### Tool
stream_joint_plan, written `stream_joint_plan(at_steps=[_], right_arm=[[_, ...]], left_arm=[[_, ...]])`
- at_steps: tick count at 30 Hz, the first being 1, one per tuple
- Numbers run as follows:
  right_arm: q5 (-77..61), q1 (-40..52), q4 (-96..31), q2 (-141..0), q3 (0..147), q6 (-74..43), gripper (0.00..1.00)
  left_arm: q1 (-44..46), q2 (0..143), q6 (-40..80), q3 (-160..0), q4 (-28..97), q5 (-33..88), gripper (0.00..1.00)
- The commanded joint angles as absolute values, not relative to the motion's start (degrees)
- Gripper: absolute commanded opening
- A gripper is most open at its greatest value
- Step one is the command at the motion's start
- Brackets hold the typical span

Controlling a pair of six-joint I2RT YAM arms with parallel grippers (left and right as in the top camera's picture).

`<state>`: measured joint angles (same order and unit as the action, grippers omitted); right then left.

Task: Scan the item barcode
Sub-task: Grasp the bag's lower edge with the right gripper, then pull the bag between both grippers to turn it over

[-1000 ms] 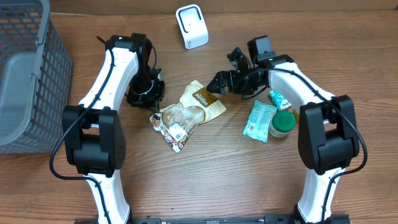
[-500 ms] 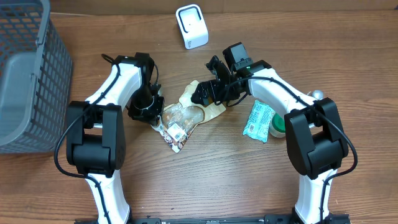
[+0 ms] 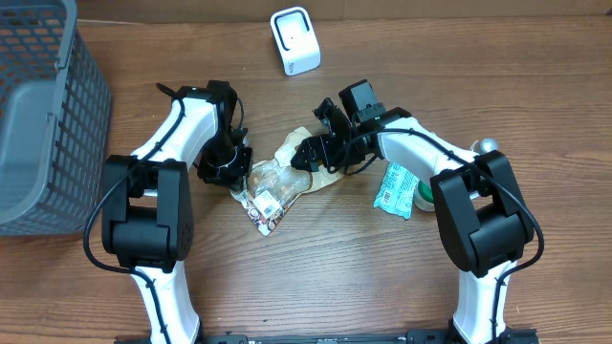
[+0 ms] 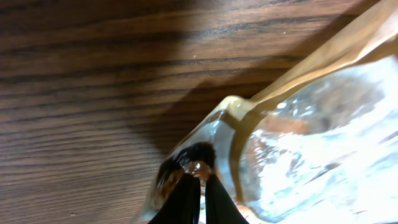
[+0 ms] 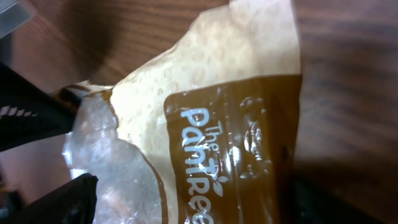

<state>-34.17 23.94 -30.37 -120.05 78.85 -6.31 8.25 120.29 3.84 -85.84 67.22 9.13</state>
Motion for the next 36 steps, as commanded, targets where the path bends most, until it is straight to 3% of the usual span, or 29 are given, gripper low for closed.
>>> stream_joint_plan(at_steps=[1,9,23,36], right_arm=[[-38.3,24.2,-30.1,-119.7,76.8,-9.2,0.88],[-38.3,24.2,-30.3,-119.7,76.8,-14.7,0.79],[-38.3,24.9,-31.6,-119.7,75.9,-16.4,0.81],[-44.0,25.2,-26.4,-119.7,72.2,-18.3,0.76]], left_arm=[[8.7,119.7,2.8,-85.4,67.0,8.6,0.08],[8.6,119.7,2.8,-85.4,67.0,8.6,0.08],[8.7,119.7,3.4,-85.4,66.9,9.0,0.08],[8.8,119.7,3.4,-85.4,66.8,9.0,0.09]])
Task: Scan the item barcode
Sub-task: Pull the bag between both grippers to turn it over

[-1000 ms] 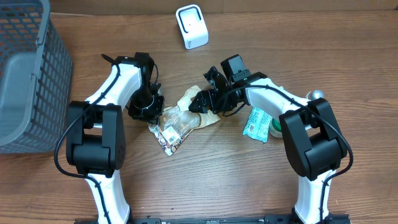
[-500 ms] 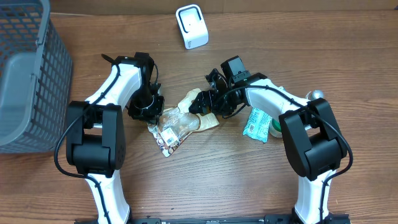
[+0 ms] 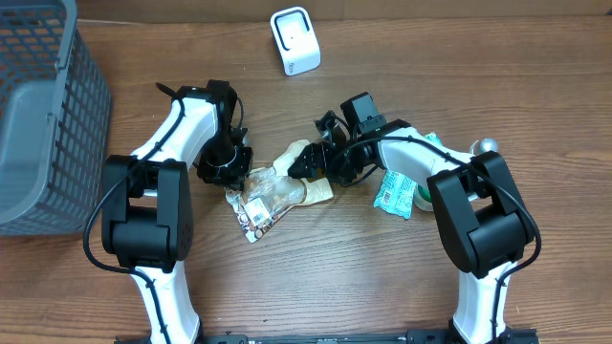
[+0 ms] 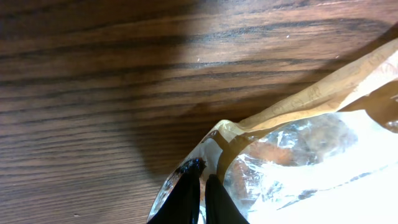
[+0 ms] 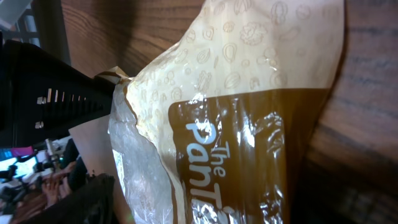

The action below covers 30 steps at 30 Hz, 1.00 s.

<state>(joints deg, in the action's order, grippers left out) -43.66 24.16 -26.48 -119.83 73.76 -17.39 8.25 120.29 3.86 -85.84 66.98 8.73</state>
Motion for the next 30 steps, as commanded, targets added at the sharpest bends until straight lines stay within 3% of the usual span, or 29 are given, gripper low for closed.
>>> stream_joint_plan(at_steps=[1,8,21,30], right_arm=[[-44.6,25.2,-26.3,-119.7,72.2,-18.3,0.74],[-51.6,25.2,-24.6,-119.7,72.2,-18.3,0.71],[-52.4,28.4,-21.3,-119.7,72.2,-21.4,0.64],[-52.4,30.2,-17.6,-119.7,72.2,-23.2,0.49]], left_arm=[[8.8,119.7,3.4,-85.4,66.8,9.0,0.09],[8.8,119.7,3.4,-85.4,66.8,9.0,0.09],[8.8,119.7,3.4,-85.4,66.8,9.0,0.08],[8.8,119.7,3.4,-85.4,66.8,9.0,0.08]])
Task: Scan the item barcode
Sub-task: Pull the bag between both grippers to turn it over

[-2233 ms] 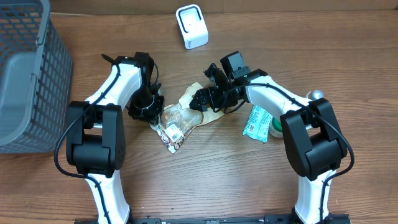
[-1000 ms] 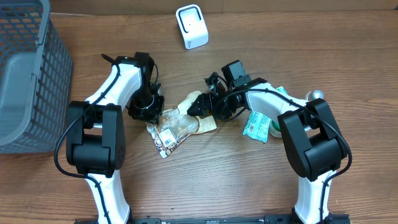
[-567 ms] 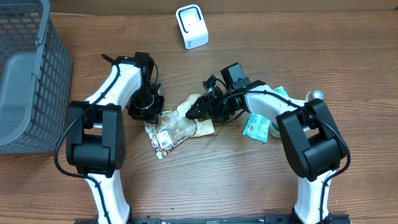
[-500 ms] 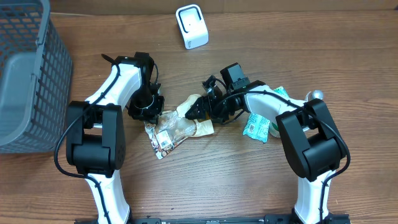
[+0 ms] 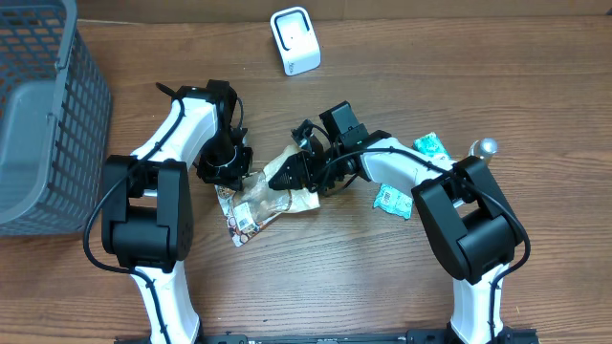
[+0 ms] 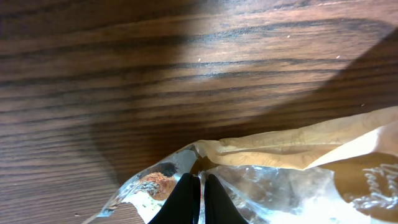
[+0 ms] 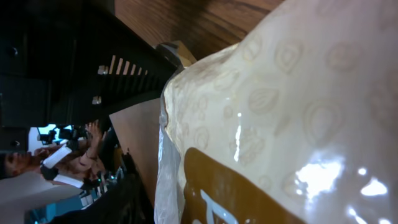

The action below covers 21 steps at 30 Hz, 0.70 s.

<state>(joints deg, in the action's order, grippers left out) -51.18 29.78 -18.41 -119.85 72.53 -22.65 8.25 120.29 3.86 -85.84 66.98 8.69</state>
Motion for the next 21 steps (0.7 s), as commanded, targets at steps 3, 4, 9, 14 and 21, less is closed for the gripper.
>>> stream_joint_plan(at_steps=[3,4,9,14,21], right_arm=[[-52.4,30.2,-17.6,-119.7,72.2,-23.2,0.41],[-52.4,30.2,-17.6,-119.7,72.2,-23.2,0.40],[-52.4,30.0,-17.6,-119.7,72.2,-23.2,0.38],[-54.1,28.9,-18.3,-119.7,72.2,-23.1,0.24],[-57.5,26.4,-18.0,-119.3,72.3,-22.2,0.04]], left_arm=[[8.8,119.7,3.4,-85.4,66.8,9.0,0.08],[8.8,119.7,3.4,-85.4,66.8,9.0,0.08],[8.8,119.7,3.4,-85.4,66.4,9.0,0.08],[8.8,119.7,3.4,-85.4,66.0,9.1,0.04],[7.4,118.3,3.4,-90.0,67.0,14.6,0.04]])
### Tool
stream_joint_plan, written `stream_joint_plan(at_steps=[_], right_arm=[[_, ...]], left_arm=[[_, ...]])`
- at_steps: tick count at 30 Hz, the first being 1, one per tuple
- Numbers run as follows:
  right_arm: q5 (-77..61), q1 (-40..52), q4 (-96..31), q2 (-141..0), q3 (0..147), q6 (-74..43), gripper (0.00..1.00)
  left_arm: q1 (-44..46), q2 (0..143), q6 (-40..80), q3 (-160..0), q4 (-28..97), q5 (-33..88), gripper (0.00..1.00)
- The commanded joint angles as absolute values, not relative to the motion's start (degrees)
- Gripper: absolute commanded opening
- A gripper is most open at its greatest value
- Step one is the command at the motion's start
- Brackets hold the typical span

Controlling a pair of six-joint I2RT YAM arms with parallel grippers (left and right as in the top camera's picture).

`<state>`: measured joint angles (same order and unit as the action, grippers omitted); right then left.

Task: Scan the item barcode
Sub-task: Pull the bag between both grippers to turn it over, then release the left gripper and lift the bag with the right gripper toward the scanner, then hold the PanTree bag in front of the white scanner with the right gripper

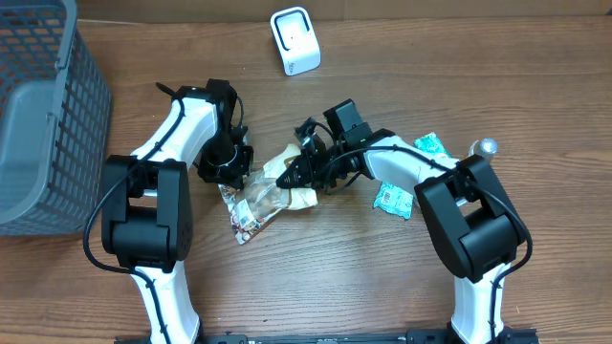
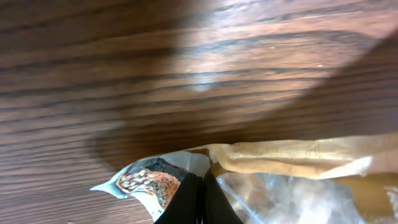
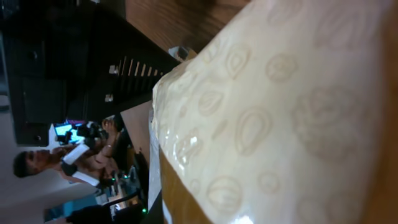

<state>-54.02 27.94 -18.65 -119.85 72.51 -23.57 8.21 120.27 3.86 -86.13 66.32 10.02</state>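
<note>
The item is a cream and brown snack bag [image 1: 271, 194] with a clear window, lying crumpled between my two arms. My left gripper [image 1: 232, 183] is shut on the bag's left corner; in the left wrist view its black fingers [image 2: 186, 202] pinch the film beside a printed flap [image 2: 146, 180]. My right gripper [image 1: 290, 178] grips the bag's right end. The bag's cream patterned face [image 3: 292, 93] fills the right wrist view, hiding the fingers. The white scanner [image 1: 295, 40] stands at the table's far edge. No barcode shows.
A grey mesh basket [image 1: 38, 115] fills the left side. Two green packets [image 1: 393, 197] [image 1: 429, 145] and a silver ball [image 1: 488, 146] lie under and beside the right arm. Bare wooden table [image 1: 335, 277] spreads in front.
The right gripper has shifted slightly right and back with its end of the bag. The bag has turned further, and a printed flap now shows beside the left fingers.
At first the bag lay stretched between both grippers with its brown label facing up. The right gripper then stood further left and lower each time, bunching and rolling the bag toward the left gripper, which stayed shut on its corner.
</note>
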Motion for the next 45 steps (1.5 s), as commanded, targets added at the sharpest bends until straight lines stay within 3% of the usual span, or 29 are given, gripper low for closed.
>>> stream_joint_plan(at_steps=[1,12,15,20,23,29,31,45], right_arm=[[-58.2,26.1,-18.1,-119.1,72.4,-21.5,0.04],[-69.6,21.9,-18.3,-112.5,72.4,-11.5,0.04],[-69.4,21.0,-18.0,-110.0,72.5,-9.5,0.04],[-66.0,20.1,-17.9,-106.1,74.9,-7.2,0.04],[-63.7,19.9,-19.9,-105.0,79.9,-7.2,0.03],[-51.7,19.9,-32.4,-104.9,94.8,-0.2,0.03],[-47.4,20.0,-35.0,-104.9,98.4,3.4,0.04],[-18.9,25.1,-28.5,-105.3,101.3,28.6,0.04]], left_arm=[[6.9,117.8,3.5,-91.7,67.4,15.4,0.04],[-2.2,112.7,7.2,-107.5,68.7,14.0,0.06],[-4.9,112.9,8.9,-107.4,68.1,9.4,0.11],[-7.7,112.9,8.8,-107.4,66.8,6.7,0.33],[-8.3,112.9,8.7,-107.4,65.3,6.6,0.58],[-8.3,112.9,5.7,-107.4,62.8,1.0,0.77],[-8.3,112.9,5.7,-107.4,63.3,-1.8,0.99],[-8.3,112.9,5.8,-107.4,63.6,-2.3,1.00]])
